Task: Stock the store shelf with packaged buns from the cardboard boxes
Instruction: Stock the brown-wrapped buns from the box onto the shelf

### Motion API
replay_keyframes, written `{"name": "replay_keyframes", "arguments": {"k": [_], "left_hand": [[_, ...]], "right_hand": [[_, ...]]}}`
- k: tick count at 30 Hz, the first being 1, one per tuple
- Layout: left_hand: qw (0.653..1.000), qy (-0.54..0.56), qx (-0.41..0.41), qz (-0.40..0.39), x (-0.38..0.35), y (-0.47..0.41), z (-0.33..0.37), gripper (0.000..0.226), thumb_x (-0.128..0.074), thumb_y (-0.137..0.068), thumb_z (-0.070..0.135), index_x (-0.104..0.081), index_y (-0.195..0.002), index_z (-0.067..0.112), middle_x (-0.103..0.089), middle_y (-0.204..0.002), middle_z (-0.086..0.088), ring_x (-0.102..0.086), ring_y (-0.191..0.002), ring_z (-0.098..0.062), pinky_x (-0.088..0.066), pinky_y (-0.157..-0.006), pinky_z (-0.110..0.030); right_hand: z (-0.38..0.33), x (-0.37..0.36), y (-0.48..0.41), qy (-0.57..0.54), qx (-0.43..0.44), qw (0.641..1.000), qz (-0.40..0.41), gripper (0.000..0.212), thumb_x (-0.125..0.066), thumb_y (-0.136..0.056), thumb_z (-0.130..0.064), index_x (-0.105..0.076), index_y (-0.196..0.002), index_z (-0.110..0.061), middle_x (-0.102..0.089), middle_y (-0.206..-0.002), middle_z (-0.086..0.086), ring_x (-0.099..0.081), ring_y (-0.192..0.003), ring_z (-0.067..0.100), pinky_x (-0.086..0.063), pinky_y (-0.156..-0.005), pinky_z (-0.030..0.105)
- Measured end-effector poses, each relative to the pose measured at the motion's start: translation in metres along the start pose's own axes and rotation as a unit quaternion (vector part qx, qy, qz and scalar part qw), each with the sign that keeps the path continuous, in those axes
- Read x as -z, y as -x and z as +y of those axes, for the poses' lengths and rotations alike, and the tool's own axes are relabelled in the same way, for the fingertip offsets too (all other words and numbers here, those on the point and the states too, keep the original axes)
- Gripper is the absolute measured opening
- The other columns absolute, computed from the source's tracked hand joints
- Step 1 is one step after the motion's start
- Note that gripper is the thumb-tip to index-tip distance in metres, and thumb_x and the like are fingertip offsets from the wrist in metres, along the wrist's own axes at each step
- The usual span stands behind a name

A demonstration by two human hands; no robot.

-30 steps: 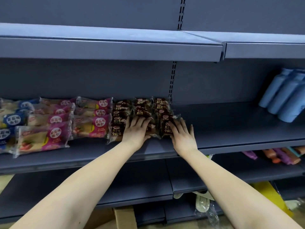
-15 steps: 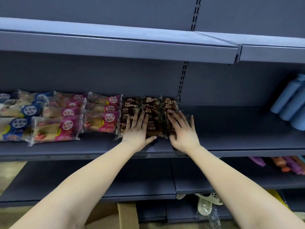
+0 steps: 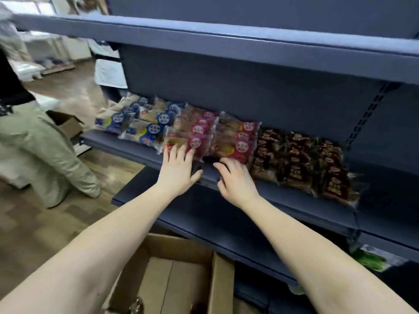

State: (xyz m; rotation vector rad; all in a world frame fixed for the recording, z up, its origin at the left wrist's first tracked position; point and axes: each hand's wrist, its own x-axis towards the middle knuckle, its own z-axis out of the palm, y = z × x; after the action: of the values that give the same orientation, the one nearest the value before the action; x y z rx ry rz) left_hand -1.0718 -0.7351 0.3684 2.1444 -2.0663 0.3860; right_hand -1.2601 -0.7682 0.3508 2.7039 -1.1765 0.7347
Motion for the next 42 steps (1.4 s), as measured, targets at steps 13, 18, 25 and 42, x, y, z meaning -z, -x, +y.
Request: {"name": "replay_keyframes", "arguments": {"k": [13,18,25,42], "left_hand": [[0.988,-0.009,0.131,-0.083,-0.032,0.125,-0.096,0.057,-0.043,-0.093,0.043,-0.034,-0.144,0.017,-0.021,-0.155,-0.009,-0.017,-0.142,-0.032,-0.008,-0.116,-0.047],[0.981,0.009,0.158,-0.113,-0.045,0.155,-0.109,0.052,-0.044,-0.093,0.042,-0.041,-0.138,0.017,-0.035,-0.148,-0.007,-0.027,-0.138,-0.028,-0.015,-0.115,-0.044],[0.954,0.085,0.191,-0.214,-0.082,0.191,-0.106,0.049,-0.045,-0.092,0.038,-0.043,-0.135,0.014,-0.045,-0.139,-0.007,-0.040,-0.126,-0.028,-0.033,-0.104,-0.035],[0.799,0.158,0.239,-0.529,-0.355,0.286,-0.100,0.050,-0.048,-0.093,0.031,-0.037,-0.137,0.012,-0.038,-0.141,-0.011,-0.032,-0.129,-0.033,-0.039,-0.102,-0.042]], "right_hand": [[-0.119,-0.078,0.003,-0.064,0.149,0.970,-0.180,0.051,-0.057,-0.088,-0.015,-0.047,-0.137,-0.011,-0.038,-0.147,0.014,-0.036,-0.135,0.032,-0.030,-0.110,0.042],[-0.142,-0.096,0.008,-0.088,0.162,0.960,-0.213,0.046,-0.056,-0.088,-0.014,-0.050,-0.134,-0.010,-0.040,-0.144,0.015,-0.040,-0.131,0.032,-0.035,-0.107,0.042],[-0.154,-0.127,0.034,-0.138,0.103,0.942,-0.287,0.043,-0.052,-0.088,-0.011,-0.052,-0.131,-0.012,-0.038,-0.144,0.010,-0.042,-0.125,0.030,-0.039,-0.102,0.039],[-0.129,-0.347,0.225,-0.128,-0.113,0.807,-0.566,0.050,-0.046,-0.096,-0.018,-0.031,-0.144,-0.022,-0.015,-0.152,0.006,-0.029,-0.135,0.026,-0.031,-0.111,0.031]]}}
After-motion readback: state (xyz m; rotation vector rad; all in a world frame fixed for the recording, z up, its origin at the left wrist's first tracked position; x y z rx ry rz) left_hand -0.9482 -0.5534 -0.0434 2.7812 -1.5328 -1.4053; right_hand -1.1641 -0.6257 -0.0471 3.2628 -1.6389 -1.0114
